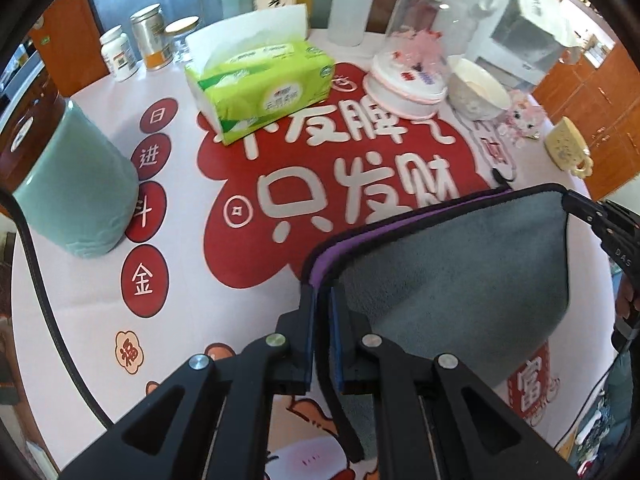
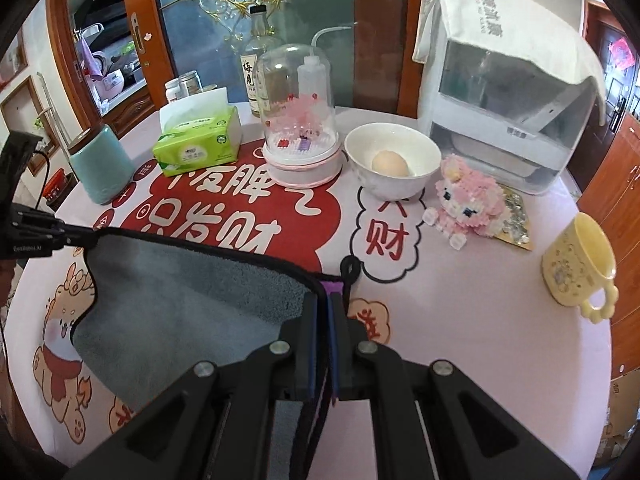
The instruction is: Fold towel
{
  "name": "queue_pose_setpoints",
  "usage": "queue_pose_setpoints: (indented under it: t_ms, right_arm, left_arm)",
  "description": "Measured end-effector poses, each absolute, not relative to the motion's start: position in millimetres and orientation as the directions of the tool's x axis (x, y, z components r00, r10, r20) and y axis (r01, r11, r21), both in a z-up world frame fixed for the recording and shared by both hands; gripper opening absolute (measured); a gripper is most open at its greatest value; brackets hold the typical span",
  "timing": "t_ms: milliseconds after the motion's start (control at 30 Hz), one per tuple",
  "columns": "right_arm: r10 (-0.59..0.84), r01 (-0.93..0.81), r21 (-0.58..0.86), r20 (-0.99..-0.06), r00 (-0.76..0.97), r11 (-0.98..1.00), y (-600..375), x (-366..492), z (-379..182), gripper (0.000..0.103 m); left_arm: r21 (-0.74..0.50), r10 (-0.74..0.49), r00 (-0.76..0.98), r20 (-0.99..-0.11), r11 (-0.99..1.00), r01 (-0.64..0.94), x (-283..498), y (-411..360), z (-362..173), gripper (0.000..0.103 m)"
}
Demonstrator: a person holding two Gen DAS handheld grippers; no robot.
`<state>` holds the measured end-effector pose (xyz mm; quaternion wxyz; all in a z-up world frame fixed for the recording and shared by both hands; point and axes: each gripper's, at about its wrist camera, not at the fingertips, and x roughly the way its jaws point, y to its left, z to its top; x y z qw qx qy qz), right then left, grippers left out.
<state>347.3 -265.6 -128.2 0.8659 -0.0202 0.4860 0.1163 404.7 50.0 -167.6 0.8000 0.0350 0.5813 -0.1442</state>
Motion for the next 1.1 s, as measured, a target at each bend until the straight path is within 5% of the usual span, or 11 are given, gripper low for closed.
queue_pose_setpoints:
  t_ms: [133,267,400,533,633,1100]
  right_arm:
    - [0.208,-0.221,0.113,-0.854,0.476,0.969,-263.5,356.7,-139.9,0.009]
    - [0.197,-0.213,0.108,-0.863,0.465,0.971,-261.4,360.3,-145.1,0.036]
    - [0.194,-0.203,0.109,-0.862,0.468,0.973,-261.5,358.4,-141.9,0.04]
    - [0.181,-0.184,0.103,-0.861,0.476,0.977,-263.2,350.7,-132.7,0.04]
    - [0.172,-0.167,0.103,-0.858,0.483,0.981,-263.5,339.1,-121.1,0.041]
    - [0.108,-0.064,0.087,-0.84,0.532,0.994,-234.3,230.1,-56.1,0.083]
  left_arm:
    - [-0.097,-0.167,0.276,-0.946,0.963,0.251,408.9,52.6,-173.9,0.029]
    - [-0.093,-0.164,0.291,-0.942,0.965,0.244,409.2,55.3,-169.6,0.036]
    - [-0.09,-0.161,0.299,-0.94,0.967,0.237,404.2,56.9,-162.5,0.037]
    - [-0.058,-0.133,0.331,-0.934,0.972,0.229,392.5,56.2,-148.9,0.056]
    - [-0.056,-0.14,0.361,-0.922,0.971,0.234,378.8,53.9,-132.1,0.059]
    - [-0.083,-0.201,0.472,-0.858,0.963,0.258,257.2,51.9,-45.3,0.087]
